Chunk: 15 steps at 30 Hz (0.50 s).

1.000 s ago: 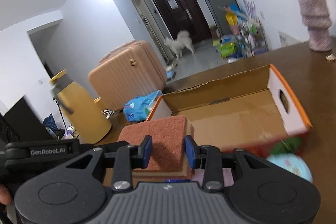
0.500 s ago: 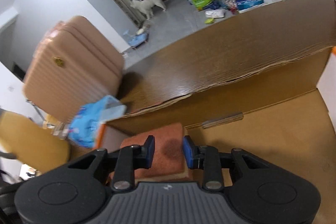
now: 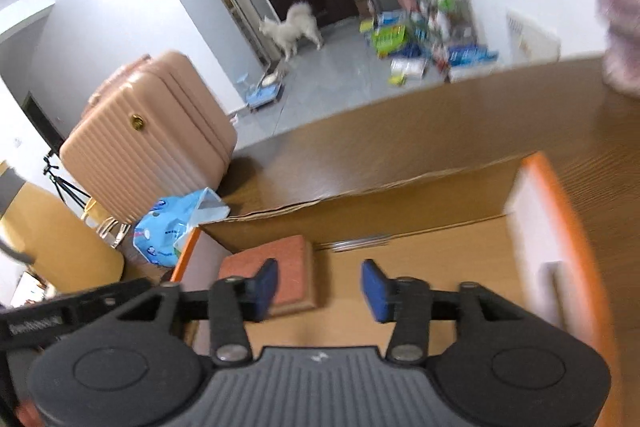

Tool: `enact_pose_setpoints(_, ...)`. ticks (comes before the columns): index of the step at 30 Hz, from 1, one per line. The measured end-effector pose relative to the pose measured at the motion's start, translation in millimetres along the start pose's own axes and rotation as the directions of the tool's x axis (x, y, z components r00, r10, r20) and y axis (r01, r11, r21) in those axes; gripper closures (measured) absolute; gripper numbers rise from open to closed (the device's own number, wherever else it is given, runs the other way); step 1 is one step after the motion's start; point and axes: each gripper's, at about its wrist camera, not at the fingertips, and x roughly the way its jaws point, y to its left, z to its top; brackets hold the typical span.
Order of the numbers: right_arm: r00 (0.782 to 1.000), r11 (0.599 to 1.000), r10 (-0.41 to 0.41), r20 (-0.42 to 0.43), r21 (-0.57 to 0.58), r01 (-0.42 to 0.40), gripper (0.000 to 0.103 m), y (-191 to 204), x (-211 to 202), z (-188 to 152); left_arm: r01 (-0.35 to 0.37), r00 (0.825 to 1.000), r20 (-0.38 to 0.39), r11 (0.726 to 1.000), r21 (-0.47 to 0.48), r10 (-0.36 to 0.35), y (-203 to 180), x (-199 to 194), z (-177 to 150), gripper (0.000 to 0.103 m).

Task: Organize soft objects
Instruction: 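Carry the sponge into the cardboard box and open the right tool, then reach the left tool to the white-and-yellow plush sheep and grasp it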

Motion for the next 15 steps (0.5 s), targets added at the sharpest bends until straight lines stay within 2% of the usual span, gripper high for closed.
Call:
enact_pose_setpoints(1,1.000,1.000,-0.018,0.018,-0.017,0.018,0.042,-4.8,-18.3,-3.1,-0.011,1.000,0.008,1.000,0.014,0.011,-1.9,-14.2,-7.1,0.021)
enact_pose_setpoints(3,0.998,0.998,-0.046,0.050,-0.036,0.047,0.039,-14.0,-53.6,-10.7,-0.038,0.999,0.017,0.999,0.037,0.037,-5.2,-35.5,-20.1,0.017)
enact_pose_setpoints(5,0.995,0.997,-0.065,0.082,-0.041,0.069,0.026,-23.5,-87.2,-21.1,-0.064,0.998,0.025,0.997,0.040,0.063,-8.2,-58.0,-35.5,0.012)
enact_pose_setpoints(10,0.984,0.994,-0.110,0.140,-0.009,0.112,0.023,-41.7,-147.4,-46.7,-0.063,0.997,0.046,0.996,0.059,0.060,-23.6,-105.4,-73.4,0.008)
enact_pose_setpoints(15,0.979,0.997,-0.074,0.188,0.009,0.073,0.021,-49.4,-188.2,-87.1,-0.063,0.991,0.128,0.992,0.111,0.049,-43.6,-148.0,-119.9,0.000)
